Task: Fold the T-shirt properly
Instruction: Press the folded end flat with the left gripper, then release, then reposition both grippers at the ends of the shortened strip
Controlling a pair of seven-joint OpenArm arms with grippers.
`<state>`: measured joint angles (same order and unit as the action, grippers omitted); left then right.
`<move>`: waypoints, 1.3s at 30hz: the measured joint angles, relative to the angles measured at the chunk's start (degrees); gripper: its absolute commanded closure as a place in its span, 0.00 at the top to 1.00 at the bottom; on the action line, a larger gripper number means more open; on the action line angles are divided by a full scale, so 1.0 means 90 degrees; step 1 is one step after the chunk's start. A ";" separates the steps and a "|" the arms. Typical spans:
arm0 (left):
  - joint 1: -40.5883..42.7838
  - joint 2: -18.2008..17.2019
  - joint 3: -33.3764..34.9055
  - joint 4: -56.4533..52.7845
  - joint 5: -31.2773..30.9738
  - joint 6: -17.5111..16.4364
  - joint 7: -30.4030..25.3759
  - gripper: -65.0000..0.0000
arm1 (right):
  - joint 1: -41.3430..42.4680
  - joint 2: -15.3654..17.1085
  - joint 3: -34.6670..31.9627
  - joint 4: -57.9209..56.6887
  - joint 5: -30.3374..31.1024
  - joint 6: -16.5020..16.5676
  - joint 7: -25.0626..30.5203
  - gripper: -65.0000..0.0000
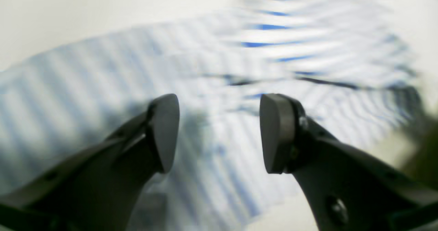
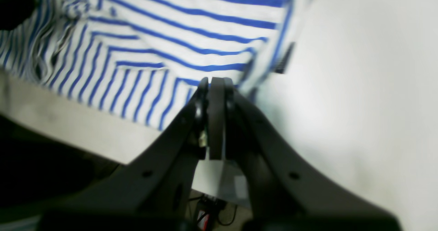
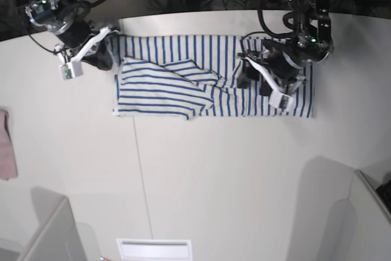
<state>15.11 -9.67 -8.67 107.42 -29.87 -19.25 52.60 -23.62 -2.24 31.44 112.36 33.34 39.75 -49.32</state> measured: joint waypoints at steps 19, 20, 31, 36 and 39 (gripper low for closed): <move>0.0942 -0.0019 -0.5501 -0.0634 0.0051 -0.2222 -0.0002 0.00 | 0.2965 0.0053 0.1586 -0.1987 0.0282 0.0017 -0.3405 0.63; 0.0940 -0.0019 -0.5625 -0.0692 0.0051 -0.2232 -0.0007 0.00 | 0.3033 0.0051 0.1591 -0.2242 0.0114 -0.0005 -0.3432 0.63; 0.1013 -0.0282 -0.5875 -0.1008 0.0075 -0.2254 -0.0044 0.00 | 0.3320 0.0053 0.1603 -0.3767 0.0323 0.0024 -0.3274 0.63; 0.0986 -0.0279 -0.5867 -0.1010 0.0070 -0.2251 -0.0036 0.00 | 0.3060 -0.0107 0.1583 -0.3740 0.0770 0.0027 -0.3140 0.63; 0.0993 -0.0304 -0.5629 -0.1010 0.0083 -0.2249 -0.0032 0.00 | 0.2788 -0.0250 0.1462 -0.3747 0.1319 0.0024 -0.3130 0.63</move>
<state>24.05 -12.40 -59.33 98.32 -29.12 -39.48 52.31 1.48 -4.49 44.60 78.63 45.21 39.97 -77.49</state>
